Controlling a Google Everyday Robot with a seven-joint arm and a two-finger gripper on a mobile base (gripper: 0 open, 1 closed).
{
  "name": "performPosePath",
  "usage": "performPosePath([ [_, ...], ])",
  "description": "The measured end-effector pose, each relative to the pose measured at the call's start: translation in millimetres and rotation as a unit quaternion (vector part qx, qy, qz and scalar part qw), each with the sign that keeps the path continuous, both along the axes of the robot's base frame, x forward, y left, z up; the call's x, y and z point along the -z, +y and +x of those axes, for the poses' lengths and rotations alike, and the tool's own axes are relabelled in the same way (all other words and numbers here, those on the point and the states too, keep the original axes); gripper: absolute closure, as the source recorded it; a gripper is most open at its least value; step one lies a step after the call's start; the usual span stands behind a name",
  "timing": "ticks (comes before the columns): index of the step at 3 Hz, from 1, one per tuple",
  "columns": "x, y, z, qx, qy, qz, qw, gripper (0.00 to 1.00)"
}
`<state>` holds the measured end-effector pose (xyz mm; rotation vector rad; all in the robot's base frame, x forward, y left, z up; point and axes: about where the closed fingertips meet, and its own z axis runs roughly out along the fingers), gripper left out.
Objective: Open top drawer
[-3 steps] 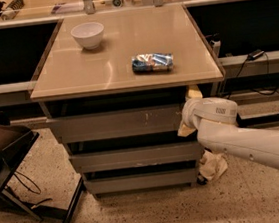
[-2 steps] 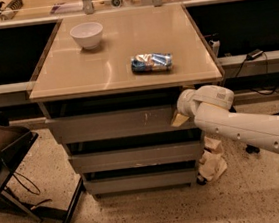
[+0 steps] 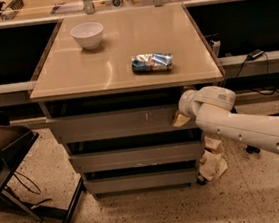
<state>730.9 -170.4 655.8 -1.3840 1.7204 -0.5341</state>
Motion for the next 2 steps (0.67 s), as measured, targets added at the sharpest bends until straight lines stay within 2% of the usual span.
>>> performPosePath([
  [2, 0.0, 0.0, 0.0, 0.0, 0.0, 0.0, 1.0, 0.63],
])
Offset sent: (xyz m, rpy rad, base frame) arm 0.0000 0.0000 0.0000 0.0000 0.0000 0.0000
